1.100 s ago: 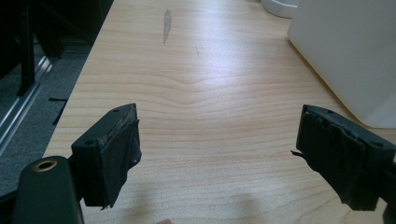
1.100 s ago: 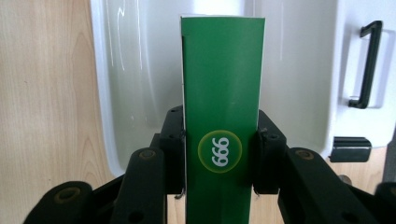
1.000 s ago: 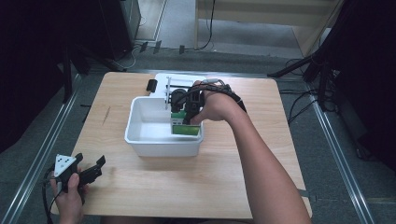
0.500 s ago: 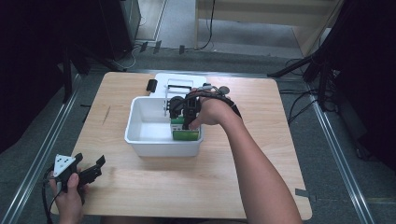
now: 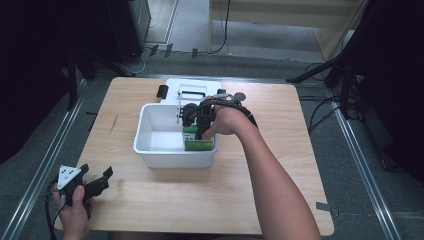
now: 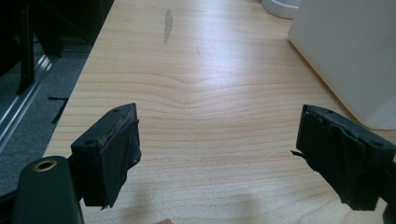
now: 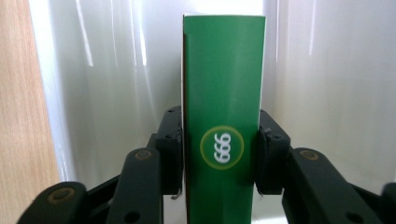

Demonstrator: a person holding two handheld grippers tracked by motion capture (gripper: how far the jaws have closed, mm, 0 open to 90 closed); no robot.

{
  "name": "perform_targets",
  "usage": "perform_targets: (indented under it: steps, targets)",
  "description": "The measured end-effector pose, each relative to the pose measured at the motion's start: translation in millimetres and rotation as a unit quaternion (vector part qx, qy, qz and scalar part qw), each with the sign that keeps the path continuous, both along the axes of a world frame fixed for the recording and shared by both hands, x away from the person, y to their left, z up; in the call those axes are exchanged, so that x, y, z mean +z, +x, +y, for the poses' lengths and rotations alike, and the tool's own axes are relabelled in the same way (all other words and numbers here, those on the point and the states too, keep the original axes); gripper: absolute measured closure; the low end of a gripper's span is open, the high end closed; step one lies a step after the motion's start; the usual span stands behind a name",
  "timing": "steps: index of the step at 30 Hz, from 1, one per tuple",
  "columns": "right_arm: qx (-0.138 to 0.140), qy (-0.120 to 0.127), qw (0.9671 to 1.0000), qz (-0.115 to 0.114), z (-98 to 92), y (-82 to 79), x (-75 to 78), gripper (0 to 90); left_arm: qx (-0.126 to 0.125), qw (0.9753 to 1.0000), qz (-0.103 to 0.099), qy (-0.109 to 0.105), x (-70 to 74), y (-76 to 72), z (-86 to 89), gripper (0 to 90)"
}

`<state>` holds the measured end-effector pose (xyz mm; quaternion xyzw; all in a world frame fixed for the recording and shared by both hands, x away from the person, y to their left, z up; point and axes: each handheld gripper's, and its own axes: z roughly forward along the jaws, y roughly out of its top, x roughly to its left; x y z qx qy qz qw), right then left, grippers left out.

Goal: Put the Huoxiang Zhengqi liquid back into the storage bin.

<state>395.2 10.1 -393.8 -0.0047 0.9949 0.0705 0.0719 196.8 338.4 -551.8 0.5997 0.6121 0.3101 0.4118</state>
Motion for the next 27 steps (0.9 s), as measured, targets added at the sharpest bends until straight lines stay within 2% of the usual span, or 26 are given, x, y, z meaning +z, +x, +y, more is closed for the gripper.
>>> perform_targets:
  steps: [4, 5, 6, 9, 11, 13, 17, 20, 24, 27]
  targets:
    - [-0.014, 0.017, 0.9997, -0.007, -4.2, 4.1, 3.9, 48.4, 0.0, 1.0, 0.0, 0.001, 0.0, 0.0, -0.1, 14.7]
    - [-0.016, 0.021, 0.9996, -0.004, -5.2, 5.6, 4.0, 45.4, 0.0, 1.0, 0.001, 0.0, 0.0, 0.1, -0.2, 14.7]
    - [-0.029, 0.019, 0.9994, 0.002, -6.4, 4.7, 5.0, 43.9, 0.0, 1.0, 0.001, -0.001, 0.0, 0.2, -0.3, 14.7]
    - [-0.05, 0.022, 0.9984, -0.013, -9.1, 4.5, 6.5, 35.8, -0.001, 1.0, 0.002, 0.0, 0.0, 0.6, -0.2, 14.7]
    - [-0.071, 0.024, 0.997, -0.018, -12.7, 5.6, 9.0, 35.2, -0.001, 1.0, 0.002, 0.001, 0.0, 0.6, -0.2, 14.7]
    - [-0.08, 0.033, 0.9962, -0.015, -15.6, 5.4, 13.4, 33.7, -0.004, 1.0, 0.004, -0.002, 0.0, 0.7, 0.0, 14.6]
    - [-0.081, 0.068, 0.9944, -0.002, -19.7, 0.7, 26.0, 29.5, -0.006, 1.0, 0.005, 0.001, -0.1, 1.2, -0.9, 14.6]
    - [-0.083, 0.088, 0.9927, -0.003, -25.2, -2.1, 36.7, 28.5, -0.006, 1.0, 0.005, 0.001, -0.2, 1.3, -0.9, 14.6]
    - [-0.093, 0.1, 0.9906, -0.002, -34.2, -6.6, 47.0, 26.5, -0.007, 0.9999, 0.007, 0.004, 0.0, 1.3, -0.9, 14.6]
    - [-0.101, 0.103, 0.9895, -0.01, -44.2, -8.9, 53.0, 25.3, -0.007, 0.9999, 0.008, 0.005, 0.1, 1.2, -1.3, 14.6]
